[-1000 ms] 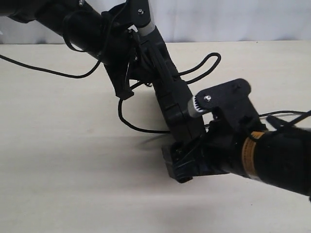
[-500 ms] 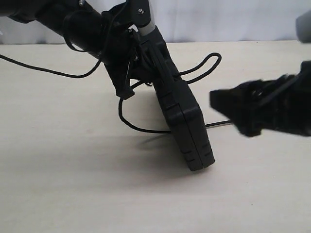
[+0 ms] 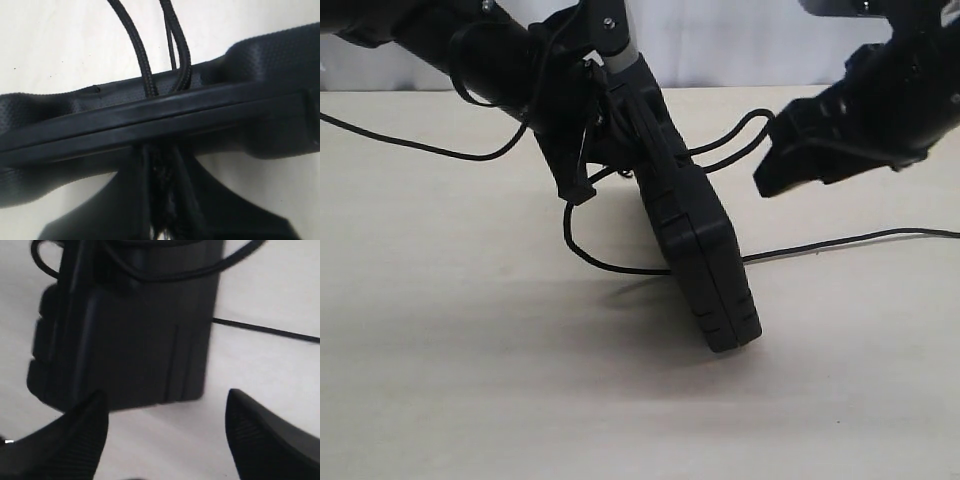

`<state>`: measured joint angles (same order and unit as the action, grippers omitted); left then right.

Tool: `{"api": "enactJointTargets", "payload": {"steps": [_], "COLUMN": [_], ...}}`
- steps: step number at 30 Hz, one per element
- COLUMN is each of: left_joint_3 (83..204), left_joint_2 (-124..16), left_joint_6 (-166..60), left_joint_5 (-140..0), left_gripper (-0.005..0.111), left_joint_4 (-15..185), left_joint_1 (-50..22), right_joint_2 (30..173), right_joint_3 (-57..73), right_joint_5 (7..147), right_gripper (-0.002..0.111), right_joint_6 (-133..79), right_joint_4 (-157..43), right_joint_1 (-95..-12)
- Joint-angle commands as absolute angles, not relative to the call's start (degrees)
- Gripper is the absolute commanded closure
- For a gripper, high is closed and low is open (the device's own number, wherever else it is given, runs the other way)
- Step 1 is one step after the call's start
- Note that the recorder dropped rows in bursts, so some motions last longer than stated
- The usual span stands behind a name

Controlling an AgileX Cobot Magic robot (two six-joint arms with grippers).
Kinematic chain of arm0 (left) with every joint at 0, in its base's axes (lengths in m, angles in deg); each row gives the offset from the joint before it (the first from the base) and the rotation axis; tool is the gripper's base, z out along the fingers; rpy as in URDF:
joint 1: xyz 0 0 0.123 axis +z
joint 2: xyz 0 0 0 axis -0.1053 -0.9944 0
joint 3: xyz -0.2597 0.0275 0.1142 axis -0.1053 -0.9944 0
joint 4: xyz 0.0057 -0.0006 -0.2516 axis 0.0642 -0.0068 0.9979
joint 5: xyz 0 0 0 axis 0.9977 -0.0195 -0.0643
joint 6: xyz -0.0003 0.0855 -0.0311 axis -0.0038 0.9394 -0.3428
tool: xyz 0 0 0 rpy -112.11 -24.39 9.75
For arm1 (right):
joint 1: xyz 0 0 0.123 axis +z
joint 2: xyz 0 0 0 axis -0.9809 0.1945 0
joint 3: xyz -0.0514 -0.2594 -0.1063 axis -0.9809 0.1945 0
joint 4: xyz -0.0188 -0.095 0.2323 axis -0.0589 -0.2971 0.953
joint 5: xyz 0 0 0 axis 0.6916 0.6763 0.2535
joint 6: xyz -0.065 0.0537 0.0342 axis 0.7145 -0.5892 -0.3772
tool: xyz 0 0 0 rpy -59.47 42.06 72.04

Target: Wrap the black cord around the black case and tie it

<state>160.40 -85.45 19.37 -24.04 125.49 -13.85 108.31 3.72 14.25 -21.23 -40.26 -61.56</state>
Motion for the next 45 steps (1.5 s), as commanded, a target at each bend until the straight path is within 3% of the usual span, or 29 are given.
{"api": "enactJointTargets", "payload": {"steps": [1,5,15,23,30,33,42,45], "left_joint_3": [160.76,160.76,160.76,160.76,160.76,160.76,160.76,158.73], "left_joint_2": [-85.48,-85.48,-85.48,-85.48,-85.35,-85.35,-85.46,-85.58], "left_joint_6": [19.28,19.28,19.28,19.28,19.20,16.32,2.77,2.60], "left_joint_5": [-24.07,-23.53,-23.65,-23.92,-23.27,-20.15,-13.38,-16.45], "left_gripper": [0.107,0.107,0.107,0.104,0.069,0.059,0.058,0.058], "left_joint_4": [126.75,126.75,126.75,126.13,125.45,117.59,95.66,96.74], "left_joint_1": [-13.97,-13.97,-13.97,-13.97,-13.97,-13.97,-13.45,-11.19], "right_joint_2": [115.61,118.96,125.41,126.32,126.20,125.75,125.19,125.19], "right_joint_3": [0.99,0.99,0.99,1.46,1.82,1.82,1.82,1.82], "right_joint_5": [14.39,17.80,22.41,21.80,21.61,21.61,20.56,20.58], "right_gripper": [0.046,0.046,0.048,0.104,0.104,0.104,0.104,0.104], "right_joint_6": [-6.67,-6.01,-4.45,-2.21,-1.45,-1.35,-0.14,0.02], "right_joint_4": [-15.47,-12.30,-8.84,-4.60,-3.54,-3.54,-3.54,-3.54], "right_joint_1": [-72.47,-76.71,-76.64,-76.64,-76.64,-76.64,-76.64,-76.64]}}
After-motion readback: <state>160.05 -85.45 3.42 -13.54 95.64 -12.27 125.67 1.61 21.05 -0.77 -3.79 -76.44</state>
